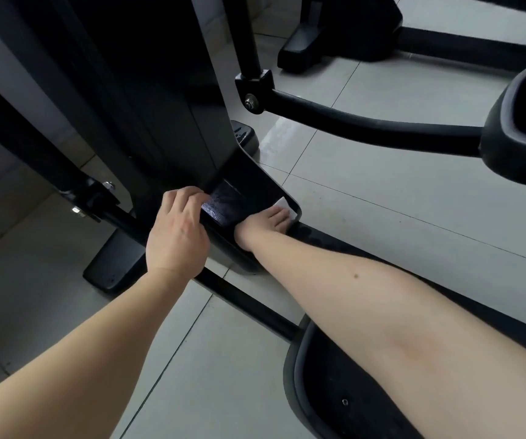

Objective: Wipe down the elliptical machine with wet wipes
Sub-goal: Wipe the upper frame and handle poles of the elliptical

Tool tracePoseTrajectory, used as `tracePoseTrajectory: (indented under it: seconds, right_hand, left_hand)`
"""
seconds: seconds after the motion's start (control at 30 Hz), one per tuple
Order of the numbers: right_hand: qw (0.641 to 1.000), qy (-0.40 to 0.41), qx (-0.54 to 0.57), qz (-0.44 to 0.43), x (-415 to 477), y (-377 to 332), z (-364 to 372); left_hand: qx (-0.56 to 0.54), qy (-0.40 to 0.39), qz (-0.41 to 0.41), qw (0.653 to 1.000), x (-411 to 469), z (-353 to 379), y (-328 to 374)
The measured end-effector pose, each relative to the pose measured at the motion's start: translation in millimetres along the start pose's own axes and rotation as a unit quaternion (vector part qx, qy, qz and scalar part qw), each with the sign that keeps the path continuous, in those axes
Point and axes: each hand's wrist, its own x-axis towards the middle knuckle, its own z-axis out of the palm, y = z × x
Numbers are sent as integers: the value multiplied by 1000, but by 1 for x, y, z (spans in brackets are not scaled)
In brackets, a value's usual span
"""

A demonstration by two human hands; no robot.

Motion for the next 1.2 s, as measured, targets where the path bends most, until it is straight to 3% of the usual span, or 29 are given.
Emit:
tracePoseTrajectory:
  seconds: [0.07, 0.2, 0.27, 0.43, 0.6, 0.73, 0.9, 0.97, 1.03, 1.13, 1.2]
  right_hand:
    - [999, 29, -24, -39, 7, -8, -8]
    - [963, 50, -33, -263, 17, -38, -28]
    - [957, 57, -29, -283, 30, -47, -38]
    - [980, 98, 13, -175, 59, -16, -44]
    - [992, 84, -66, -67, 57, 27, -59]
    - [992, 87, -77, -54, 25, 36, -61]
    - [996, -56, 56, -28, -29, 37, -77]
    - [988, -69, 141, 1, -40, 39, -95]
    - [985, -34, 166, 23, -44, 49, -116]
    - [998, 10, 59, -16, -45, 60, -142]
    - [998, 60, 21, 22, -40, 63, -153]
  left_hand:
    - [24, -23, -2, 999, 2, 1, -1]
    - [44, -49, -11, 998, 5, 4, -2]
    - [49, -52, -17, 997, 6, 5, -2]
    - [50, -60, -16, 997, 6, 6, -3]
    - [54, -60, -13, 997, 6, 6, -5]
    - [60, -68, -17, 996, 6, 4, -3]
    - [57, -73, -14, 996, 6, -1, -2]
    - [55, -69, -14, 996, 5, -1, -2]
    - [54, -63, -9, 997, 5, 0, -3]
    - [57, -60, -6, 997, 4, 1, -5]
    - [55, -61, -5, 997, 5, 1, -7]
